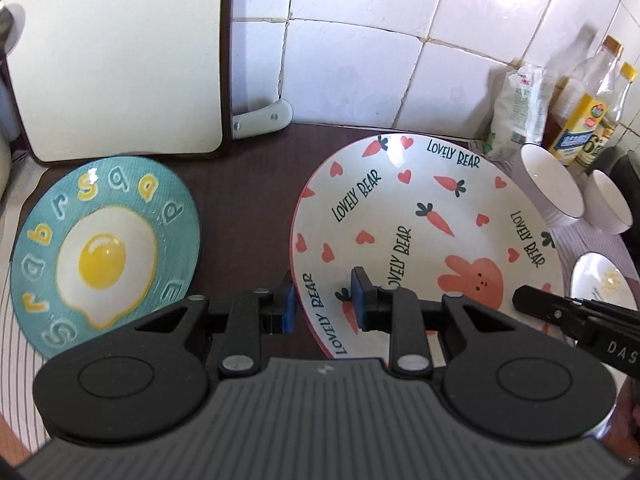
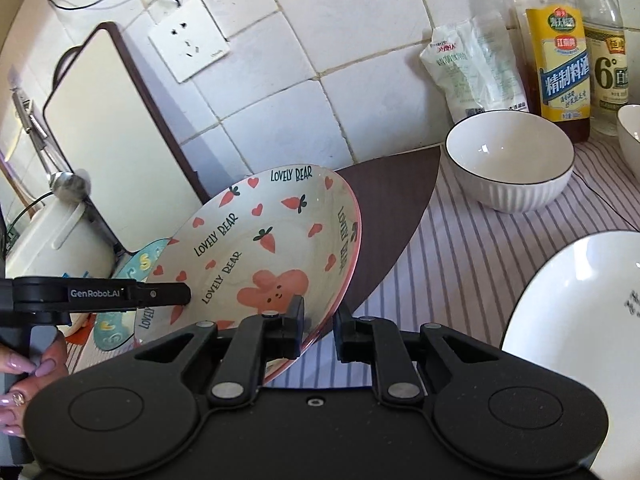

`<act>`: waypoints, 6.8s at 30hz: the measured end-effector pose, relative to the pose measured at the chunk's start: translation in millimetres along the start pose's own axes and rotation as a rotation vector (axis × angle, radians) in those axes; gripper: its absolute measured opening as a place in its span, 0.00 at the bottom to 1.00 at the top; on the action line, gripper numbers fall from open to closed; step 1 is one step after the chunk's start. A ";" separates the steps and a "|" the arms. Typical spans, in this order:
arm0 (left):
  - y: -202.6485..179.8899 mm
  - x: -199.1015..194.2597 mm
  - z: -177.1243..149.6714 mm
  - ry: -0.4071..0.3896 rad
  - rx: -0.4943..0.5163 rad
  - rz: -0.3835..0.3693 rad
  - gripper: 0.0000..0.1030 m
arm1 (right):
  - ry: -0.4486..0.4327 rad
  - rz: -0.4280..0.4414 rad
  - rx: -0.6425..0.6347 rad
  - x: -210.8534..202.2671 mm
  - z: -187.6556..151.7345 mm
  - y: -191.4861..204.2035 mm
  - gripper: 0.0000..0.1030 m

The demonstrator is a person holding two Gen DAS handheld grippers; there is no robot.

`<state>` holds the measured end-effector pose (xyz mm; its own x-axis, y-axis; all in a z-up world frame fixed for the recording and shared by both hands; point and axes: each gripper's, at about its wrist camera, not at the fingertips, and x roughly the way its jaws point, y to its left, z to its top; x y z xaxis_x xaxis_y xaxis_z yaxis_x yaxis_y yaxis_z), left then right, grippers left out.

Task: Organize plates and bowls
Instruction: 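Lift the bunny plate with both grippers and carry it toward the cutting board, then lower the bunny plate onto the dark mat and open both grippers, then move both grippers to the white sun plate rim and close them, then lift the sun plate with both grippers and carry it over the bunny plate, then lower the sun plate onto the bunny plate and open both grippers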

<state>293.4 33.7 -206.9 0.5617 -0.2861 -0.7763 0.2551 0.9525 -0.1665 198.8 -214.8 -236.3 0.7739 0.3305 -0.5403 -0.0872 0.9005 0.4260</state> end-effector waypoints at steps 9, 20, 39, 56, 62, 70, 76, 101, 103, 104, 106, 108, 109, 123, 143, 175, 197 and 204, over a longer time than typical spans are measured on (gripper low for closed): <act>0.9 34.8 15.3 0.017 -0.008 0.002 0.24 | 0.031 -0.015 0.004 24.8 9.7 -8.3 0.20; 6.8 62.1 20.9 0.050 -0.023 0.010 0.24 | 0.069 -0.041 -0.024 44.2 19.3 -10.6 0.21; -31.2 5.9 26.1 0.136 0.111 0.055 0.41 | 0.038 -0.162 -0.148 -13.9 24.2 12.8 0.53; -104.4 -95.1 9.3 0.099 0.308 -0.010 0.73 | -0.115 -0.288 -0.209 -158.0 19.4 15.7 0.71; -137.9 -109.2 -9.3 0.093 0.384 -0.075 0.77 | -0.149 -0.339 -0.220 -199.8 4.7 6.0 0.72; -182.1 -99.6 -31.6 0.102 0.442 -0.147 0.80 | -0.146 -0.379 -0.180 -225.0 -23.8 -25.7 0.72; -206.2 -76.2 -42.4 0.055 0.463 -0.141 0.80 | -0.163 -0.412 -0.112 -222.5 -48.1 -63.5 0.72; -236.4 44.3 -65.0 0.130 0.353 -0.170 0.85 | -0.208 -0.388 0.081 -154.9 -96.0 -167.4 0.66; -236.7 45.0 -65.0 0.132 0.349 -0.172 0.82 | -0.198 -0.375 0.084 -152.4 -95.2 -168.8 0.58; -236.8 46.1 -64.5 0.138 0.347 -0.174 0.81 | -0.193 -0.364 0.089 -151.5 -94.9 -169.6 0.55; -236.1 48.2 -64.7 0.152 0.339 -0.179 0.64 | -0.179 -0.335 0.103 -149.6 -94.8 -171.4 0.44; -236.3 51.5 -65.8 0.176 0.332 -0.175 0.50 | -0.176 -0.352 0.104 -148.7 -96.0 -171.6 0.32; -235.4 51.6 -66.5 0.177 0.324 -0.192 0.43 | -0.173 -0.363 0.104 -148.3 -96.6 -172.5 0.21; -232.2 54.5 -64.5 0.197 0.185 -0.253 0.24 | -0.122 -0.282 0.216 -143.0 -90.2 -192.3 0.23; -207.4 6.2 -53.6 0.198 0.149 -0.150 0.20 | -0.044 -0.211 0.144 -143.9 -74.2 -159.9 0.23; 14.5 -79.9 -13.1 0.123 -0.162 -0.159 0.19 | -0.021 -0.017 -0.100 -79.9 5.9 18.8 0.23; 51.5 14.3 4.5 0.215 -0.265 -0.151 0.18 | 0.117 -0.103 -0.101 25.1 32.1 14.5 0.23; 42.8 24.0 13.1 0.235 -0.245 -0.099 0.18 | 0.152 -0.185 -0.090 32.5 26.7 19.3 0.23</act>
<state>328.1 66.2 -224.8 0.3404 -0.3733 -0.8630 0.0869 0.9264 -0.3665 239.0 -194.3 -226.3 0.6791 0.1901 -0.7090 -0.0134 0.9689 0.2470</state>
